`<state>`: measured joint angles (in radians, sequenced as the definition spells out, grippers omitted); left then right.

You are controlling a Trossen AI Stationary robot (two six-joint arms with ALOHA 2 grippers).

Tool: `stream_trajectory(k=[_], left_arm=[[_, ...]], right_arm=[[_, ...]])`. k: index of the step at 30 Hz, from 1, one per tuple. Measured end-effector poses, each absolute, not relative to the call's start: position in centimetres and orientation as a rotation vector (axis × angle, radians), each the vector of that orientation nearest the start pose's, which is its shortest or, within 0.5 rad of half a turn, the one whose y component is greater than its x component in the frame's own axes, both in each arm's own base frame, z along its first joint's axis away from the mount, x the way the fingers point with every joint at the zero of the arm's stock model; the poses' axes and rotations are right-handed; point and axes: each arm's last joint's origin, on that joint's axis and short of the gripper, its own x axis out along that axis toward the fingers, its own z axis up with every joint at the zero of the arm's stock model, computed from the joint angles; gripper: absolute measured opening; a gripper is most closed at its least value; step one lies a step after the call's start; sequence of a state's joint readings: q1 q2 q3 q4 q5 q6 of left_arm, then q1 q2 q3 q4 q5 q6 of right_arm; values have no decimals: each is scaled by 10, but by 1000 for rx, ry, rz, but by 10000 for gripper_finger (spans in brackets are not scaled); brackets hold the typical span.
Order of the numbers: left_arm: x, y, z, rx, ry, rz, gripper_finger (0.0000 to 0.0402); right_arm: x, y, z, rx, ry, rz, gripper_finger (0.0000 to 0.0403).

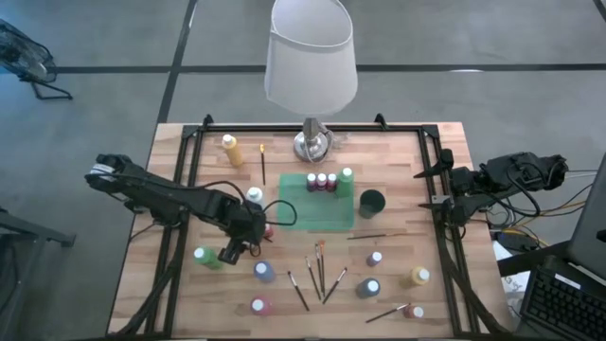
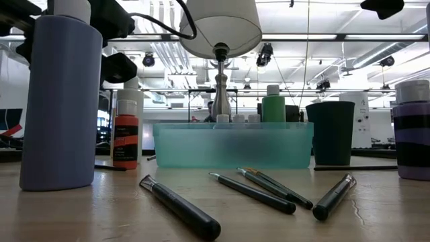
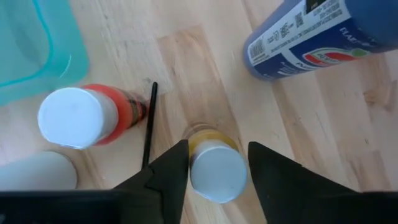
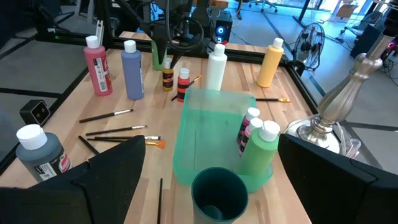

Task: Pick & Place Paint Supplies
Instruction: Put the yellow paint bottle into the green bin

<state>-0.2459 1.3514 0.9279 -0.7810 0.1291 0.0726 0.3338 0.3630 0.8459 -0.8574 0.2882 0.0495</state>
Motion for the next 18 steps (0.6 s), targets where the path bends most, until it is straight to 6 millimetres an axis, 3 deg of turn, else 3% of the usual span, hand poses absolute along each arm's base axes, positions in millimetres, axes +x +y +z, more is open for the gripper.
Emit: stream_trajectory(k=[6,12,18], left_arm=[[237,-63,224,147,1190,-359,126],[234,-62,218,140,1201,-344,127],[229,-59,225,159,1255,-298,128]], right_arm=[[51,9,329,-66,357,36,364],[51,9,329,-64,357,36,364],[51,9,329,-66,357,36,363]])
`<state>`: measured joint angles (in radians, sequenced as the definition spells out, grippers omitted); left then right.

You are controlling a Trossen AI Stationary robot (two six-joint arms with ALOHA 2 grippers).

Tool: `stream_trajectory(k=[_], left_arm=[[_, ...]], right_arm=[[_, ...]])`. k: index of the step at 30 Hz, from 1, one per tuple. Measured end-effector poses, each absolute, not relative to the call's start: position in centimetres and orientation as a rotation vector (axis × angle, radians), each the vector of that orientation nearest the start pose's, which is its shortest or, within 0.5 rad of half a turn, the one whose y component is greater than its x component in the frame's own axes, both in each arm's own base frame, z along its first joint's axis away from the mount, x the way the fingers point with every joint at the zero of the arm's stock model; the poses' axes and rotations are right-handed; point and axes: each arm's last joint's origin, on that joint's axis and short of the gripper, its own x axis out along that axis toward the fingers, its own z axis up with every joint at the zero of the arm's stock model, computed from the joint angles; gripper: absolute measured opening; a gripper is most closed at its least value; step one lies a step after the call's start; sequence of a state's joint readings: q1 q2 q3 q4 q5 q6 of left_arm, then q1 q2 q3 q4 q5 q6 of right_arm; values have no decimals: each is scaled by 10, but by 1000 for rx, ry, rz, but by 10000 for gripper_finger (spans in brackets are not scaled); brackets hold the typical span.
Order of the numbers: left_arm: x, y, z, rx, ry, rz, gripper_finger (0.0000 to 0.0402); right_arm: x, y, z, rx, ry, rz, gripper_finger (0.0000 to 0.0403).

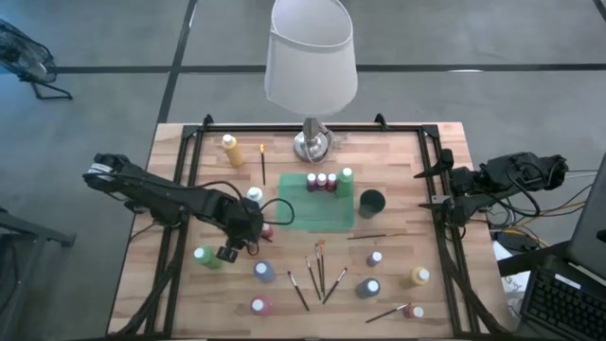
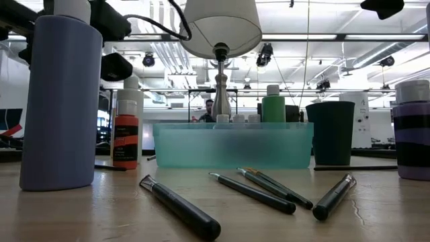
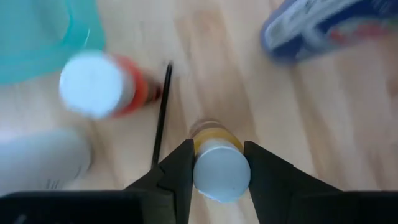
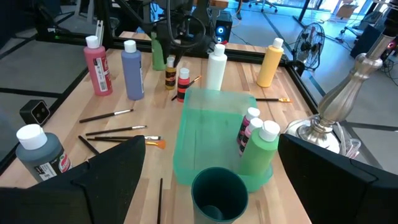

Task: Pick & Place Paint Supplies
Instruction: Put the yellow paint bottle into the green bin

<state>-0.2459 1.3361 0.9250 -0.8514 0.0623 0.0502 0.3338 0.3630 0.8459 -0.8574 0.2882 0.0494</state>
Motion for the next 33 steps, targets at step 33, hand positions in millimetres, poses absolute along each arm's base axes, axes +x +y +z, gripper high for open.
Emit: stream_trajectory(k=[33], left_arm=[[272,5,370,306,846,-22,127]], right_arm=[[51,9,329,-65,357,36,363]])
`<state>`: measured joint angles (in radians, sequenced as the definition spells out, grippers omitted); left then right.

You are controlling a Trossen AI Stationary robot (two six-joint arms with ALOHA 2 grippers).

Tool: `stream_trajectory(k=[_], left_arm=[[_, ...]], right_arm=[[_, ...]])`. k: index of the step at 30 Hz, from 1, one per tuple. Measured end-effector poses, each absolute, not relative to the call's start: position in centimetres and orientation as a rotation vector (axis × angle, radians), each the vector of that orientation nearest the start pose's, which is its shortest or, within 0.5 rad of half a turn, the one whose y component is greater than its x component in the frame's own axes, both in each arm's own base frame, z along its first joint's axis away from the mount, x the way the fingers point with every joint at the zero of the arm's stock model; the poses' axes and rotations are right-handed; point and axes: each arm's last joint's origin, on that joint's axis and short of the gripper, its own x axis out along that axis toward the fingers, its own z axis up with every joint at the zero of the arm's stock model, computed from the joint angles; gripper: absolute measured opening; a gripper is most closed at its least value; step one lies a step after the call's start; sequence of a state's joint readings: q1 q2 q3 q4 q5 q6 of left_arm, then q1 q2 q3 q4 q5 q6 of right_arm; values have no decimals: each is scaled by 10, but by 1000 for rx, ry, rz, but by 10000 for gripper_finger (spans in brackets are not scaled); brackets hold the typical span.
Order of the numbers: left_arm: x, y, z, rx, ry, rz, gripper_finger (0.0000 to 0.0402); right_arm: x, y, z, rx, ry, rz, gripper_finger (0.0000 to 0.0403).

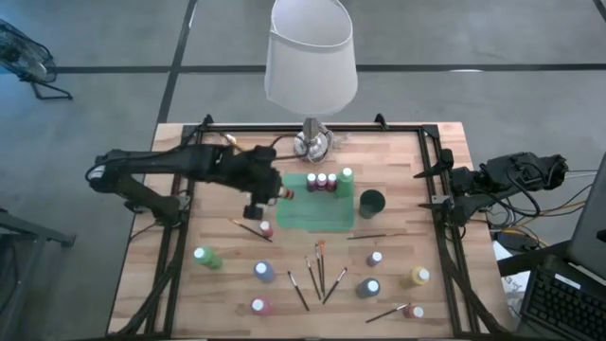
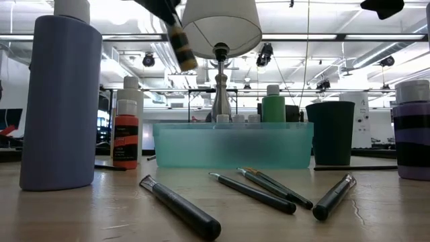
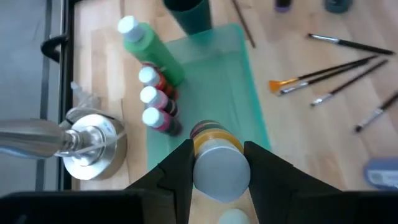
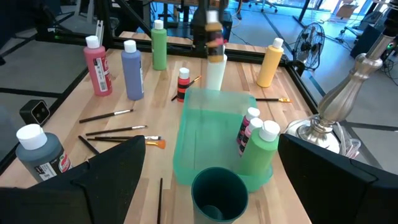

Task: Pick & Place Paint Supplies
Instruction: Put the yellow paint bottle into the green bin

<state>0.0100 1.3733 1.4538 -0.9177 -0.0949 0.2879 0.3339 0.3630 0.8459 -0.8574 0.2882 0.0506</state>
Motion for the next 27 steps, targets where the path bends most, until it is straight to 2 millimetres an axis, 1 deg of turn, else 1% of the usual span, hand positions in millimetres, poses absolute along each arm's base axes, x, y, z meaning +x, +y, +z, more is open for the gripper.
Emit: stream_trajectory(k=[6,16,21,27], left_arm=[[298,31,346,252,913,-9,127],[336,56,299,225,1019,-41,127],[349,67,276,235,1084,-31,127],[357,83,253,216,1148,-10,127]], right_arm=[[51,9,329,-65,357,36,363],[51,9,329,-66,357,36,363],[51,9,329,-66,357,36,363],[51,9,329,-64,357,36,363]])
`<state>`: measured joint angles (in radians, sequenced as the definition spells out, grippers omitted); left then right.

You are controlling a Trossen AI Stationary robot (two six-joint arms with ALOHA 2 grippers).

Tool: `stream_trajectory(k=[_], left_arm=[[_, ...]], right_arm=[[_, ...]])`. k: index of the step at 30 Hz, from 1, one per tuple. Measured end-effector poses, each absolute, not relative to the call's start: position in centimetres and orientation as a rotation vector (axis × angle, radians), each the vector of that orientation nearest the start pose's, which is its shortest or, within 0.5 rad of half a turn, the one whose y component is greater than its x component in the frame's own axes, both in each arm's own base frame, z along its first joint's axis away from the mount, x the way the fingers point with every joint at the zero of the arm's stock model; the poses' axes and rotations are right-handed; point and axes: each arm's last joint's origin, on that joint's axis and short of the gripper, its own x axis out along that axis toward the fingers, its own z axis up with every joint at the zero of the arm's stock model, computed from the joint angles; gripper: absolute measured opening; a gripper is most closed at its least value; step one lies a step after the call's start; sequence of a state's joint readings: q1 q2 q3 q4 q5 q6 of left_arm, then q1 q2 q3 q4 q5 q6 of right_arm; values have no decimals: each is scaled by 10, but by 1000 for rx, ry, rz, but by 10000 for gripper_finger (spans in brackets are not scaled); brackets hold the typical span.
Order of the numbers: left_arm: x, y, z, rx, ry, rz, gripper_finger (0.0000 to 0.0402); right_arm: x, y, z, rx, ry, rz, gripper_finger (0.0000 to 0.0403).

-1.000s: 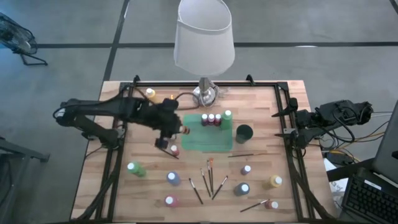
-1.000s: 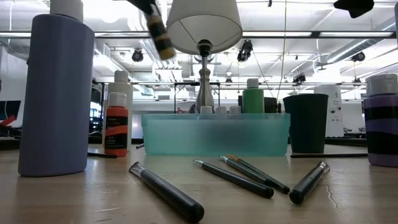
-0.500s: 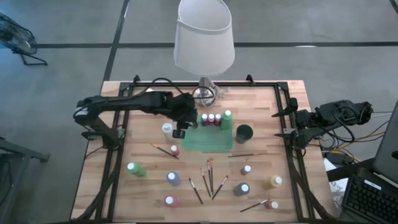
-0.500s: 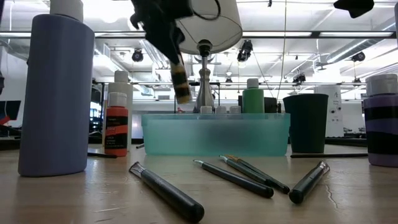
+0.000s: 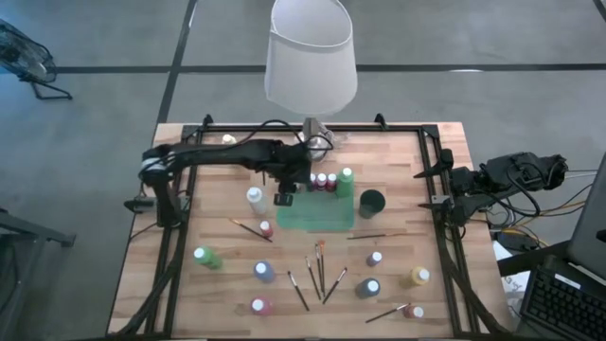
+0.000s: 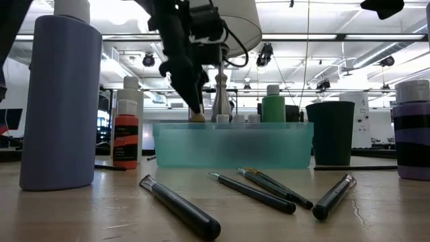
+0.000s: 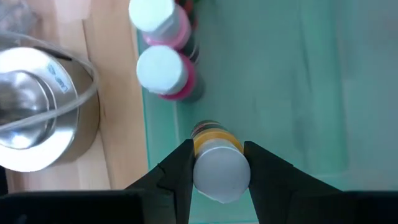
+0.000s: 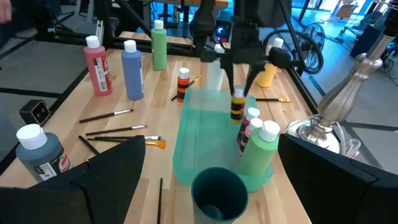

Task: Pick & Place Paint Supplies
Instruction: Put the yellow paint bottle into the green bin

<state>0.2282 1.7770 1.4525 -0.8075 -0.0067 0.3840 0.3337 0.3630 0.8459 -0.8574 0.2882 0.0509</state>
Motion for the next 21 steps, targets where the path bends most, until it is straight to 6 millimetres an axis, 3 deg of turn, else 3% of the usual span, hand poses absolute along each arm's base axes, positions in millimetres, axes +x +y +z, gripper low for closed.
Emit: stream_trajectory(k=[21], left_arm=[[372,105,235,200,1091,29,127]], right_arm=[[51,9,329,-65,357,37,364]])
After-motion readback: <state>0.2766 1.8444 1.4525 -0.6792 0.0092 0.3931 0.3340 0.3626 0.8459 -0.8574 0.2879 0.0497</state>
